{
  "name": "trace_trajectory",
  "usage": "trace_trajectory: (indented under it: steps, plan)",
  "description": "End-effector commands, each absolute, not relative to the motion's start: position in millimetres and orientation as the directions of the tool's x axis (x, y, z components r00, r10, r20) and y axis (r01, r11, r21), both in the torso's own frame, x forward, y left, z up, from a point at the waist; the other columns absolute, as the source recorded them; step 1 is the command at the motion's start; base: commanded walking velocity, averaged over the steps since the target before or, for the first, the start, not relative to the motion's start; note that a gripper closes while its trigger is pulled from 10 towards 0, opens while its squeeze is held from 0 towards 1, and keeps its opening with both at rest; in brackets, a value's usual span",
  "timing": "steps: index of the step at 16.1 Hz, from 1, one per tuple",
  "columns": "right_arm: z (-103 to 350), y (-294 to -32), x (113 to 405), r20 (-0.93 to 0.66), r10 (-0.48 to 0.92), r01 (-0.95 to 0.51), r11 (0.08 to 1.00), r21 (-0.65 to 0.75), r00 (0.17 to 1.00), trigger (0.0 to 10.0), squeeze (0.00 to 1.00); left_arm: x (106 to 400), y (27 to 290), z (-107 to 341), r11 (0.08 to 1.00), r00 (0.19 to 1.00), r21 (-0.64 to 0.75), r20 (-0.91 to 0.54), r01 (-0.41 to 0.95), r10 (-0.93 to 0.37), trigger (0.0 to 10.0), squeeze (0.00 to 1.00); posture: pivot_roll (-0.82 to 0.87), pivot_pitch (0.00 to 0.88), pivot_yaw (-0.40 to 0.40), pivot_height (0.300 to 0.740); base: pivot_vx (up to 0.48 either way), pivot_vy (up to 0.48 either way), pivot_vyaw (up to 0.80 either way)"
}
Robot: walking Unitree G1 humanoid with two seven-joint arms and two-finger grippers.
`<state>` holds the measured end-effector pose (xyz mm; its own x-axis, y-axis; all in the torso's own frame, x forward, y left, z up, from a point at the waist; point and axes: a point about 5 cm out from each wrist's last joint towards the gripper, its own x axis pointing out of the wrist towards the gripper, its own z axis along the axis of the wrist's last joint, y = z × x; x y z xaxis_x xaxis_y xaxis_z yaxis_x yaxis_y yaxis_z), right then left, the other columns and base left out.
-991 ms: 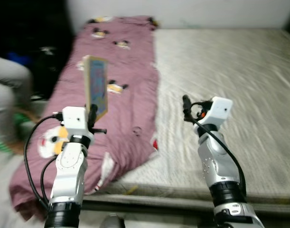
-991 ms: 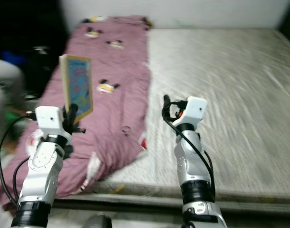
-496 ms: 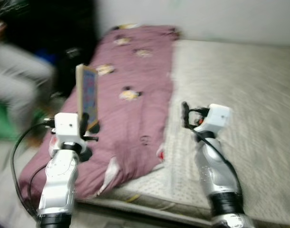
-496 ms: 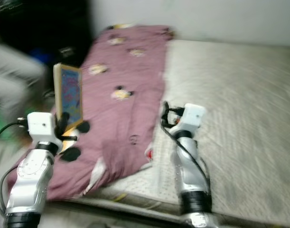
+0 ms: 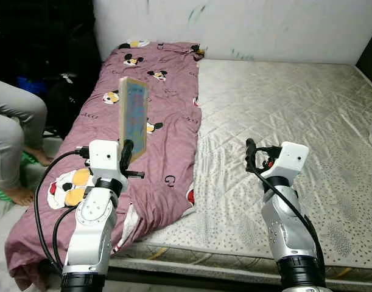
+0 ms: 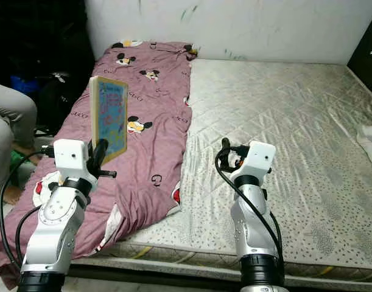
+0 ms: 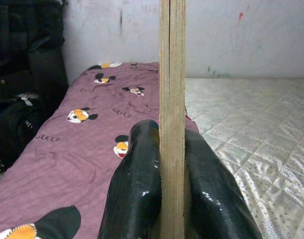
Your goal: Clean up the room
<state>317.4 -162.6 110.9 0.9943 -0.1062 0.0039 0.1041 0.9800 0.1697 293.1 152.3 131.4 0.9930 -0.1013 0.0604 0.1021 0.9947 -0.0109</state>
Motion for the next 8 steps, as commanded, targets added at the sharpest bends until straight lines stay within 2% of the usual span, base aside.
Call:
trace_trajectory:
  steps: [1, 3, 5, 8]
  plan:
    - [114.2, -161.6, 316.8, 0.009, -0.096, 0.093, 0.984, 0.153, 0.995, 10.0, 0.00, 292.2, 151.0, 139.8, 0.995, 0.991, -0.011, 0.094, 0.102, -0.100, 10.0, 0.00, -0.04, 0.034, 0.015, 0.740, 0.000, 0.000, -0.80]
    - [114.1, -159.6, 316.9, 0.007, -0.089, 0.087, 0.984, 0.154, 0.996, 10.0, 0.00, 291.5, 150.7, 140.0, 0.995, 0.991, -0.012, 0.092, 0.102, -0.100, 10.0, 0.00, -0.04, 0.035, 0.010, 0.740, 0.000, 0.000, -0.80]
    - [116.1, -158.3, 317.9, 0.009, -0.081, 0.078, 0.986, 0.150, 0.997, 10.0, 0.00, 291.3, 151.1, 139.7, 0.995, 0.991, -0.019, 0.089, 0.100, -0.098, 10.0, 0.00, -0.04, 0.036, 0.003, 0.740, 0.000, -0.339, -0.52]
    - [116.7, -159.0, 319.5, 0.008, -0.076, 0.075, 0.987, 0.143, 0.997, 10.0, 0.00, 291.1, 150.3, 139.2, 0.995, 0.992, -0.028, 0.087, 0.098, -0.095, 10.0, 0.00, -0.04, 0.034, 0.001, 0.740, 0.000, -0.341, 0.00]
